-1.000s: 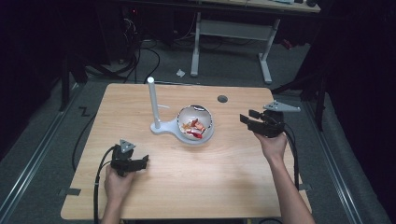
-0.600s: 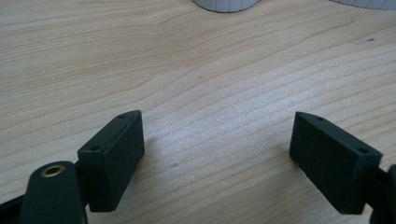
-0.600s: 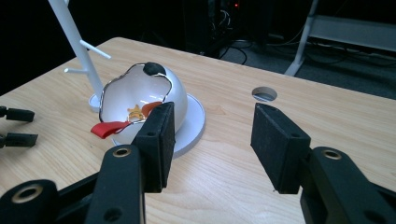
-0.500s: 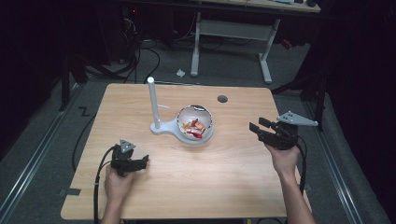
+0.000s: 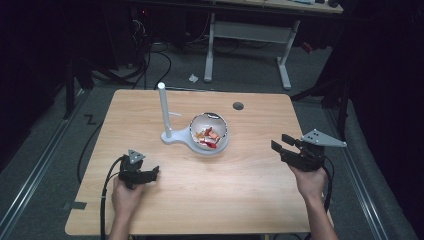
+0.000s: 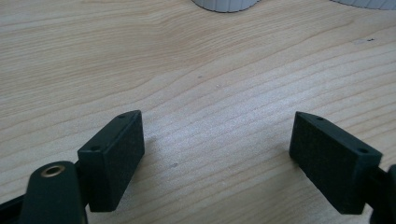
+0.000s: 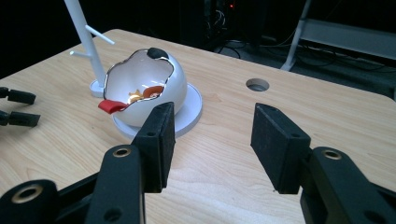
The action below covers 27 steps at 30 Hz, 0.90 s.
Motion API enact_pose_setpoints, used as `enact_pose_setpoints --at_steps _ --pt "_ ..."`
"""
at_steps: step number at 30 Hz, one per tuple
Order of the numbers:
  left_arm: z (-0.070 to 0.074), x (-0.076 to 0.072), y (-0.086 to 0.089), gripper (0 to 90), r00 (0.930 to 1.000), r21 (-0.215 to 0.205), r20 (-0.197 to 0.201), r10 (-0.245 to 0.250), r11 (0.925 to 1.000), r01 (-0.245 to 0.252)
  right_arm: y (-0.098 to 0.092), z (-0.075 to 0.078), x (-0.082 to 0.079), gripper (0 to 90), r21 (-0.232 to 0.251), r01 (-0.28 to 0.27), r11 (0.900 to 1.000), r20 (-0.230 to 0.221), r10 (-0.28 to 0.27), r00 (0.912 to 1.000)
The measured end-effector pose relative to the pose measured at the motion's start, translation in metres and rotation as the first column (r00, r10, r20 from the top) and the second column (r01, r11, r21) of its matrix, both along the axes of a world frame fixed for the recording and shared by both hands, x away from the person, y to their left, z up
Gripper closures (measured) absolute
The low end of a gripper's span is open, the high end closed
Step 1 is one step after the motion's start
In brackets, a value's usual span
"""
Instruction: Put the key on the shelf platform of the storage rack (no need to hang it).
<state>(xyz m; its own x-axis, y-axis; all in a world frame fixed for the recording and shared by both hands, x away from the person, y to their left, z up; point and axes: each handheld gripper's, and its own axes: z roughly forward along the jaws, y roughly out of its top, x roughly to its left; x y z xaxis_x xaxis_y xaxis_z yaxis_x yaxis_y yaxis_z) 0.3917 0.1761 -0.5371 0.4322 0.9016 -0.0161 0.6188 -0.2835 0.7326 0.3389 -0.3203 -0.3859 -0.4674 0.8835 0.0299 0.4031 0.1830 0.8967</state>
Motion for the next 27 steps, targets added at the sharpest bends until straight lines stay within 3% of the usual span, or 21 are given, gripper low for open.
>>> enact_pose_setpoints --at_steps 27 --pt "0.0 0.0 0.0 18.4 1.0 0.0 0.0 0.001 1.0 -0.001 -0.003 -0.039 -0.013 49.5 -0.008 0.028 1.0 -0.046 -0.028 0.9986"
